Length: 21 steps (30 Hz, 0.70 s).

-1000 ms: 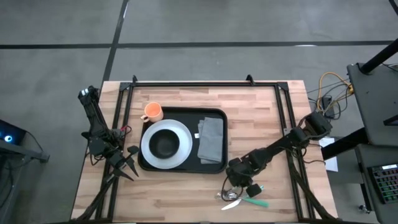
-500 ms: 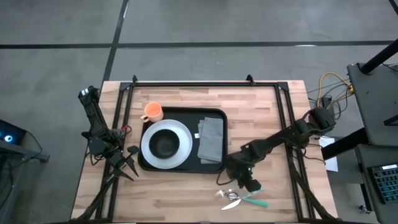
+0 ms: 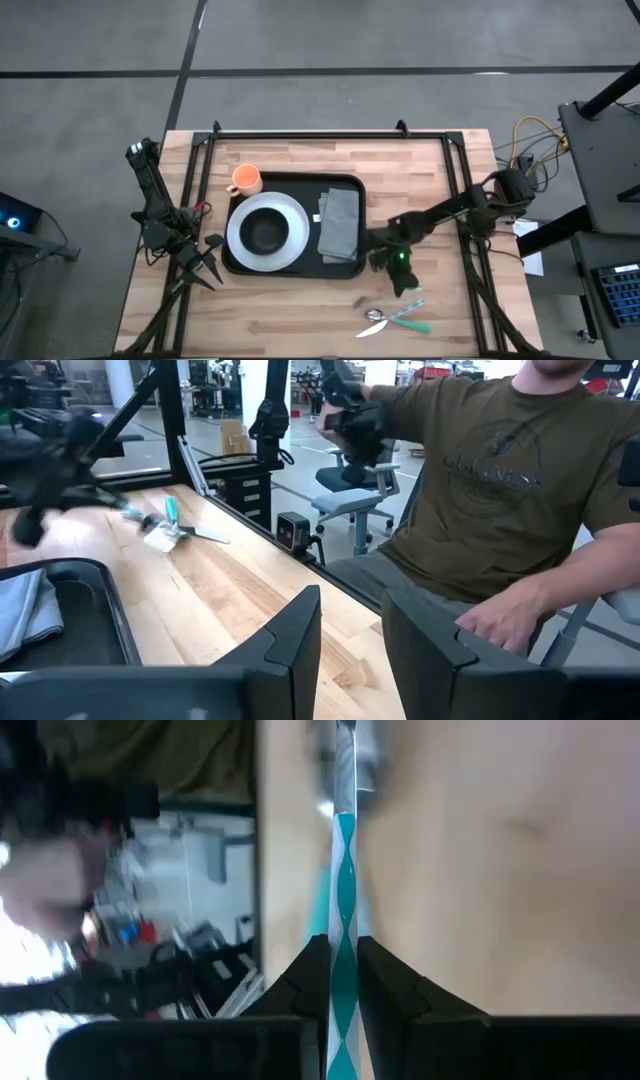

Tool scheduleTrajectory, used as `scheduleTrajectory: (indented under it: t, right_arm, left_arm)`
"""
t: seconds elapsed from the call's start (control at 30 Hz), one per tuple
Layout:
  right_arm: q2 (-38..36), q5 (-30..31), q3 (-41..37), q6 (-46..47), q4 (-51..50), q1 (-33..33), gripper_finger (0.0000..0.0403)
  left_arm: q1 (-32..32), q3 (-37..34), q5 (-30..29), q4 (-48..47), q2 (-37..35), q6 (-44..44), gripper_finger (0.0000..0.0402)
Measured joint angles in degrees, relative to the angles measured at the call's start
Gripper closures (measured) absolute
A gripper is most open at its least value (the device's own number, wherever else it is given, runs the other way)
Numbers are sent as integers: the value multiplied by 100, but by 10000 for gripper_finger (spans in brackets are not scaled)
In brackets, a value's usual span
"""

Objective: Set up tray
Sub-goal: Put the blue patterned fork on top of the gray napkin on the black serving tray

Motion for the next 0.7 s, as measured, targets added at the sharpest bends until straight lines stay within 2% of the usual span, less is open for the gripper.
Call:
scheduleTrajectory:
  t: [0.07,0.17,0.33,0.7]
  right_arm:
    - [0,-100,-208,135,9,-276,377]
    - [0,-641,-498,217,30,-593,377]
    - [-14,-1123,-789,277,107,-855,377]
    - [-17,-1366,-915,986,64,-867,376]
  left_arm:
    - [2,-1,0,0,-2,-2,311]
    - [0,0,0,0,-2,-2,311]
    - [0,-2,0,0,-2,-2,311]
    - [0,0,2,0,-2,-2,311]
